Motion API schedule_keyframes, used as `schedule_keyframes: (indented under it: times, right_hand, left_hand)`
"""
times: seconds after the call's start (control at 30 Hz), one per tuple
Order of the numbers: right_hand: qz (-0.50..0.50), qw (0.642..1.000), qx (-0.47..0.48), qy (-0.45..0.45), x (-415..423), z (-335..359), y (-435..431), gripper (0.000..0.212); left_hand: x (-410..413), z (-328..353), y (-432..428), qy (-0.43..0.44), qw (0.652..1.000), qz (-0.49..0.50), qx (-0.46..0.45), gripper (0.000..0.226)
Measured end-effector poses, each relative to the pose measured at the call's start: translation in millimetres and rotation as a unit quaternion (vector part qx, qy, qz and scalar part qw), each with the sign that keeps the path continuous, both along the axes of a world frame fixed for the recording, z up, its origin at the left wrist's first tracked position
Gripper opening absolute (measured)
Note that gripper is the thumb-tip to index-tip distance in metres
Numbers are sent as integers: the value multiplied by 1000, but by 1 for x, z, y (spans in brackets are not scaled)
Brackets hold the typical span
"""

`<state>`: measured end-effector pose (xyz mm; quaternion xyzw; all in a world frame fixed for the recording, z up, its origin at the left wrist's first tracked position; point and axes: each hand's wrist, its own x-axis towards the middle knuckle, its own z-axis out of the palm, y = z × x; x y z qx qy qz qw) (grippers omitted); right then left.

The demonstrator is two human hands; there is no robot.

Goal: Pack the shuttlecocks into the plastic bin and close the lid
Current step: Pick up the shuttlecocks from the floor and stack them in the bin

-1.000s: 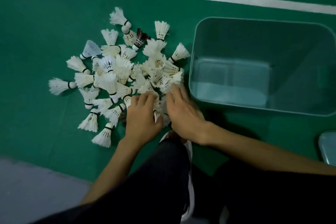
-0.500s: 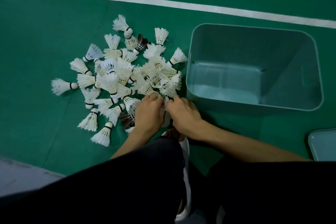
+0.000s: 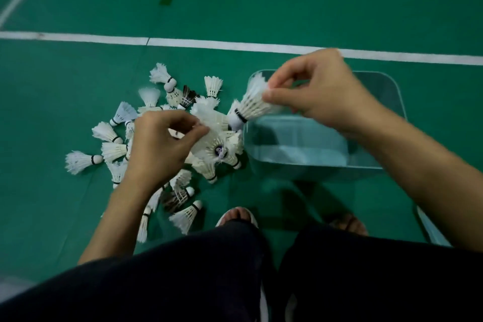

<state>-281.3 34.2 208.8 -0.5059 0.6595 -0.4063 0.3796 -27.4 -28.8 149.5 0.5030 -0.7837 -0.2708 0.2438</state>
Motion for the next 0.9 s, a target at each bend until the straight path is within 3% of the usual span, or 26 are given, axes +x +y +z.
schedule_keyframes:
  times: [0.13, 0.23, 0.3, 0.43, 0.5, 0.57, 0.7, 0.8, 0.9]
  right_hand:
    - [-137, 984, 109, -22, -64, -32, -8, 16]
    - [-186, 954, 227, -64, -84, -88, -23, 6]
    - [-212, 929, 286, -97, -84, -123, -36, 14]
    - [-266, 892, 304, -200, -75, -165, -57, 10]
    - [-280, 884, 304, -218, -71, -185, -74, 24]
    - [-261, 900, 313, -157, -67, -199, -86, 12]
    - [-189, 912, 342, -125, -79, -204, -89, 19]
    - [-120, 960, 254, 15, -109, -190, -75, 7]
    - [81, 982, 169, 16, -124, -151, -47, 36]
  left_hand:
    - [-41, 20, -12, 86, 996, -4, 5, 9]
    - [-80, 15, -16, 132, 991, -22, 6, 9]
    - [-103, 5, -13, 146, 988, -31, 41, 9]
    - [-137, -29, -9, 80, 990, -72, 86, 8]
    - [-147, -46, -12, 22, 992, -79, 101, 10]
    - [-155, -59, -15, -32, 988, -87, 122, 11]
    - [-166, -80, -18, -110, 975, -105, 160, 11]
    - [-174, -93, -21, -157, 965, -116, 177, 17]
    - [-185, -98, -22, -171, 959, -120, 191, 17]
